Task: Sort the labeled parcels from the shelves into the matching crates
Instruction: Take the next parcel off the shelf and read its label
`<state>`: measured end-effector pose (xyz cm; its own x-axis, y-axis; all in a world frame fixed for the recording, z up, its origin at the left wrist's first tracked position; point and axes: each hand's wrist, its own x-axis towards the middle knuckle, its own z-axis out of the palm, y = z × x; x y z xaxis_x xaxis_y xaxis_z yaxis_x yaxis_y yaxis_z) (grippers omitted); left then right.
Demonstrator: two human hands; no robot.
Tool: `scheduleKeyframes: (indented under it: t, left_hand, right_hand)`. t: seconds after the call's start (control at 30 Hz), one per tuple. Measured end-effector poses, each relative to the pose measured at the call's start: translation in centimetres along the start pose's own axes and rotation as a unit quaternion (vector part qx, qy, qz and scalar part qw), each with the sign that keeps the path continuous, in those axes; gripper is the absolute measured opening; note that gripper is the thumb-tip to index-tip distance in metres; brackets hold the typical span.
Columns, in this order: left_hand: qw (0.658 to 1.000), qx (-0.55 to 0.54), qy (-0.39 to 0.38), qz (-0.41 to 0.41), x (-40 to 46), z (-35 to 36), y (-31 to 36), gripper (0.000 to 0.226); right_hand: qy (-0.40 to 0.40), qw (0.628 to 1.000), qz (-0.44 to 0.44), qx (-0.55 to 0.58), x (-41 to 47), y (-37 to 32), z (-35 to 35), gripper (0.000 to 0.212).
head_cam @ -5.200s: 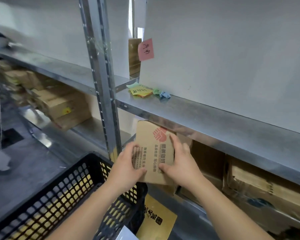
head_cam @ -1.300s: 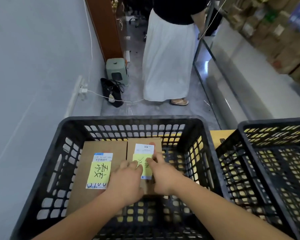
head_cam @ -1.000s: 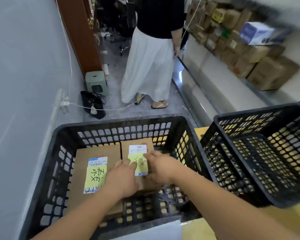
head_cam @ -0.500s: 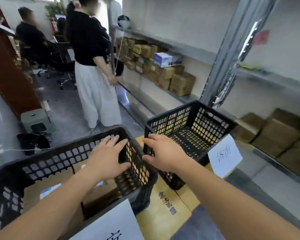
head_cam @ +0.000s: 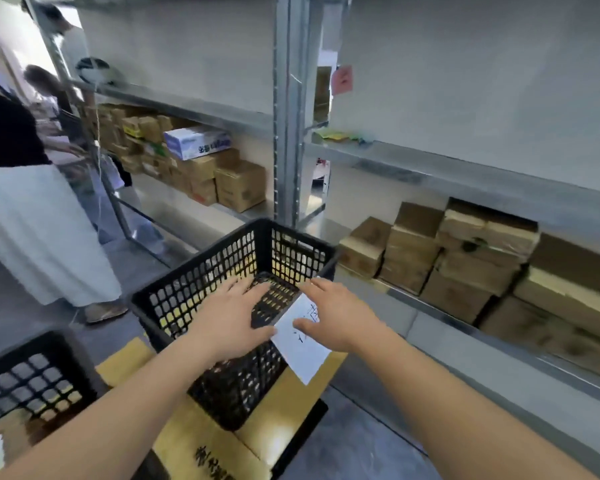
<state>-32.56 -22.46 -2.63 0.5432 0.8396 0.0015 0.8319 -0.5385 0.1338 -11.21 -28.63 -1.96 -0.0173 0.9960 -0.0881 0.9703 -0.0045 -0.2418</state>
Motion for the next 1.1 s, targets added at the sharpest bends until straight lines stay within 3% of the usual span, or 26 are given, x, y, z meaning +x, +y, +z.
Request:
scheduleKeyframes:
  t: [0.2,0.43,0.7,1.1]
  left_hand:
    - [0.999,-0.012,-0.015,0.026,9.4,1.9,7.6,0.089]
    - [0.995,-0.049,-0.068,0.061,17.5,4.1,11.8,0.086]
    - [0.989,-0.06,-0.064,0.118,30.2,6.3,11.1,0.08]
    - [0.969,-0.033,-0.159,0.184,47.5,12.0,9.7,0.071]
  right_hand:
    - [0.012,0.999,0.034,0.014,2.0,10.5,-2.1,0.078]
    - [-0.003,0.997,0.069,0.041,5.2,17.6,-2.5,0.081]
    - [-0.012,0.983,0.152,0.104,13.3,22.0,0.0,0.083]
    - [-0.049,0.945,0.287,0.151,26.4,26.6,4.3,0.071]
